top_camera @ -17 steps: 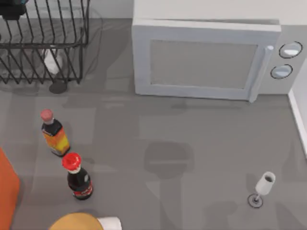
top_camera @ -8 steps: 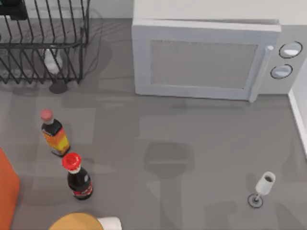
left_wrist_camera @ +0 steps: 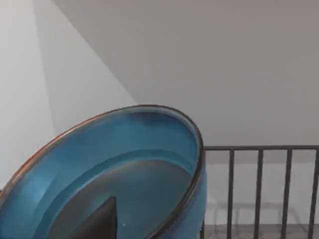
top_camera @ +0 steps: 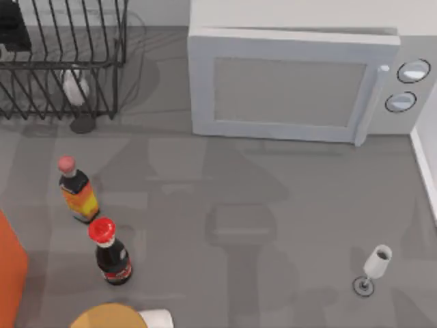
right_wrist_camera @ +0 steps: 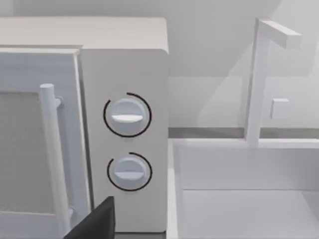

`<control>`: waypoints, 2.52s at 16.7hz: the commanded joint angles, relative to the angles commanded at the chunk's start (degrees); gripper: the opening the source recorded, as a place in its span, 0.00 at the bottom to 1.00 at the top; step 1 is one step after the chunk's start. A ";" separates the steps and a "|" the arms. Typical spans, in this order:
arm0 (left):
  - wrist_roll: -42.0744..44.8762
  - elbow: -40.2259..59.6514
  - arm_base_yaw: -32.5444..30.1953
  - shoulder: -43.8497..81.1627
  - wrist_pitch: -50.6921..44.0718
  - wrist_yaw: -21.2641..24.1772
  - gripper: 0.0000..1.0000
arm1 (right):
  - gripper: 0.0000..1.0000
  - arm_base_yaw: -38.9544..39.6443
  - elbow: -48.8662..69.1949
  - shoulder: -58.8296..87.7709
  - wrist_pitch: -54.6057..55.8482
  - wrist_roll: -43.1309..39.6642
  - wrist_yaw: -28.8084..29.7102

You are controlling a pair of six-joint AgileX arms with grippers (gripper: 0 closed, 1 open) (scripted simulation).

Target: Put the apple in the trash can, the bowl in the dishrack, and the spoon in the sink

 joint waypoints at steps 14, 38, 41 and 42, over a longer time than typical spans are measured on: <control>-2.91 -35.28 -2.70 -73.95 -31.54 -4.19 1.00 | 1.00 0.00 0.00 0.00 0.00 0.00 0.00; -2.28 -43.64 -3.41 -86.05 -39.10 -4.93 1.00 | 1.00 -12.07 26.44 41.09 -28.87 -50.73 -0.36; -2.28 -43.64 -3.41 -86.05 -39.10 -4.93 1.00 | 1.00 -16.04 34.33 54.75 -38.58 -69.28 -0.41; -2.28 -43.64 -3.41 -86.05 -39.10 -4.93 1.00 | 1.00 -17.32 36.91 59.08 -41.64 -75.00 -0.40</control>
